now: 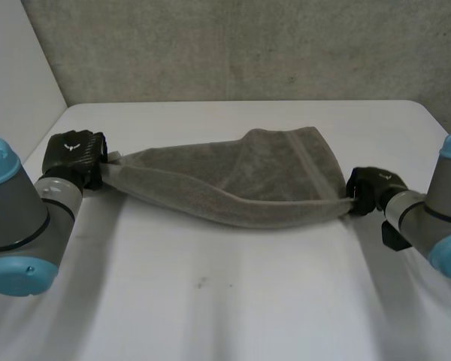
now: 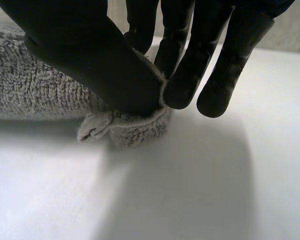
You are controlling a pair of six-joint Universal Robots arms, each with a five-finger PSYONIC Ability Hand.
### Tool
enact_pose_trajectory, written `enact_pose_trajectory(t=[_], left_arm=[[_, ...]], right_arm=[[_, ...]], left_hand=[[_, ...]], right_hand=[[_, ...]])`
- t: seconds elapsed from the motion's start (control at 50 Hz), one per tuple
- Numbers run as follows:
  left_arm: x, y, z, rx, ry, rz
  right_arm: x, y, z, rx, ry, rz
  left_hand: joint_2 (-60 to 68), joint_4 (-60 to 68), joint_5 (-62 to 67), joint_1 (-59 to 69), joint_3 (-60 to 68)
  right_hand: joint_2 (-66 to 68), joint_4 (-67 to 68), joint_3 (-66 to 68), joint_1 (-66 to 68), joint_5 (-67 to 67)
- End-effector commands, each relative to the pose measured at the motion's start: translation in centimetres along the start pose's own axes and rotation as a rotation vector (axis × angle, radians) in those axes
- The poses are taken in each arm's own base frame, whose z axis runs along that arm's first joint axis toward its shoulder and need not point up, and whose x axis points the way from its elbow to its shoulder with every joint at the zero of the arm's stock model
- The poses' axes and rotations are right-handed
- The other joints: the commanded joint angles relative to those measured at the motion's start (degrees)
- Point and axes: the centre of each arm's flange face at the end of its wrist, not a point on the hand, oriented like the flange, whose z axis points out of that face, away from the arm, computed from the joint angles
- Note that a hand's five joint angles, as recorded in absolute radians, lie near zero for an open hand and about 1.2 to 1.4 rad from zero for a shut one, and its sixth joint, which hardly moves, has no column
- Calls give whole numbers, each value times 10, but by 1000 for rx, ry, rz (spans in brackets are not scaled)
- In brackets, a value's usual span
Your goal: Fold the towel.
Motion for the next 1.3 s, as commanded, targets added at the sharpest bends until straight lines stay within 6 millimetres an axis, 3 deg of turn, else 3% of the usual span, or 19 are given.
enact_pose_trajectory(t=[0.02,0.14,0.22,0.28,0.32,0.46,0.58,0.7,0.8,0.92,1.22,1.3], left_arm=[[3,-11,-17,-9,19,7],[6,-6,-34,-75,44,13],[15,22,-63,-241,100,31],[19,27,-70,-271,121,38],[26,34,-81,-310,152,48],[25,27,-90,-317,160,52],[19,-11,-81,-178,140,49],[25,-23,-67,-120,198,120],[39,3,-34,-212,301,315],[42,25,-13,-365,356,375],[38,43,-6,-431,365,369],[38,47,-6,-441,365,371]], right_arm=[[-8,-62,-29,184,-5,-179],[-14,-63,-40,170,18,-481],[-21,-36,-49,34,23,-788],[-17,-25,-45,-8,39,-783],[-16,-19,-42,-28,39,-781],[-14,-13,-35,-33,46,-782],[-13,-13,-35,-20,51,-781],[-12,-8,-35,-26,49,-780],[-12,2,-36,-43,40,-782],[-12,6,-37,-47,41,-791],[-13,8,-37,-49,33,-794],[-13,8,-37,-51,33,-794]], left_hand=[[103,102,109,119,104],[103,102,109,119,104],[103,102,109,119,104],[11,10,17,27,11],[-269,-270,-263,-252,-268],[-322,-323,-316,-306,-322],[-381,-382,-375,-365,-381],[-378,-379,-372,-361,-377],[-369,-370,-363,-353,-369],[-337,-338,-331,-321,-337],[-351,-352,-345,-334,-350],[-294,-295,-288,-278,-294]], right_hand=[[46,25,35,116,94],[46,25,35,116,94],[46,25,35,116,94],[46,25,35,116,94],[46,25,35,116,94],[46,25,35,116,94],[46,25,35,116,94],[46,25,35,116,94],[46,25,35,116,94],[46,25,35,116,94],[46,25,35,116,94],[46,25,35,116,94]])
